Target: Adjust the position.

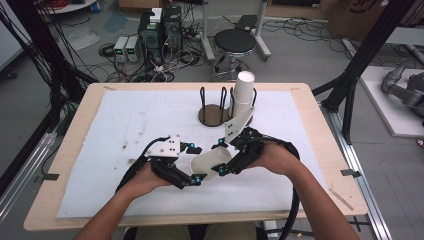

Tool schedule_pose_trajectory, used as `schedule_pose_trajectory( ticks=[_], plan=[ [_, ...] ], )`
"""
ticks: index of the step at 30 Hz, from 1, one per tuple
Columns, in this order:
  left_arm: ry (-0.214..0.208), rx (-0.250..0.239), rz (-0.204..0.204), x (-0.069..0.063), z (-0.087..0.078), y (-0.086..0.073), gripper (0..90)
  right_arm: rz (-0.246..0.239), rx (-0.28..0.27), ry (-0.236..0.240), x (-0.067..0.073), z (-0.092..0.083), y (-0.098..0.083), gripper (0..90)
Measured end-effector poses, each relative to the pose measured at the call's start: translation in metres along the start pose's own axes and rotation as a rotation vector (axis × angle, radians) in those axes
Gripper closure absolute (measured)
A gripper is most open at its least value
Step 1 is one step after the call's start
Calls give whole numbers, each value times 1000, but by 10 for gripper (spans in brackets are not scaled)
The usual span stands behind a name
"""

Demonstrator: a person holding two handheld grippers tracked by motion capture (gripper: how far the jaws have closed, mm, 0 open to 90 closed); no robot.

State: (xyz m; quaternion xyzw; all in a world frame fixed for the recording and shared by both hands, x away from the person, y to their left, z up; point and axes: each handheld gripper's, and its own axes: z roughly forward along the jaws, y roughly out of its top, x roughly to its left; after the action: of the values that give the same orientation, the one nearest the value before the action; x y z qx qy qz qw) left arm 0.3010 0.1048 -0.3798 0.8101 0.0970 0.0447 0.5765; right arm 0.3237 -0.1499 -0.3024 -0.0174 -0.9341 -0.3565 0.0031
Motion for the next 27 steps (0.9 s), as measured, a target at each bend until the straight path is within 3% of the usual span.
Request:
schedule_pose_trajectory(
  ticks=[4,5,13,22,27],
  plan=[
    [14,-70,-17,0,-11,-4,174,14,-30,-10,1,-5,-7,357],
    [17,-119,-24,0,-17,-6,174,28,-43,-18,1,-5,-12,358],
    [36,-208,-46,0,-26,-11,173,62,-140,-37,1,-3,-26,358],
    [41,-273,-81,0,-28,-21,141,100,-276,-32,4,-2,-40,358],
    [23,-298,-89,-2,-25,-23,140,138,-354,-15,6,-1,-49,358]
  ],
)
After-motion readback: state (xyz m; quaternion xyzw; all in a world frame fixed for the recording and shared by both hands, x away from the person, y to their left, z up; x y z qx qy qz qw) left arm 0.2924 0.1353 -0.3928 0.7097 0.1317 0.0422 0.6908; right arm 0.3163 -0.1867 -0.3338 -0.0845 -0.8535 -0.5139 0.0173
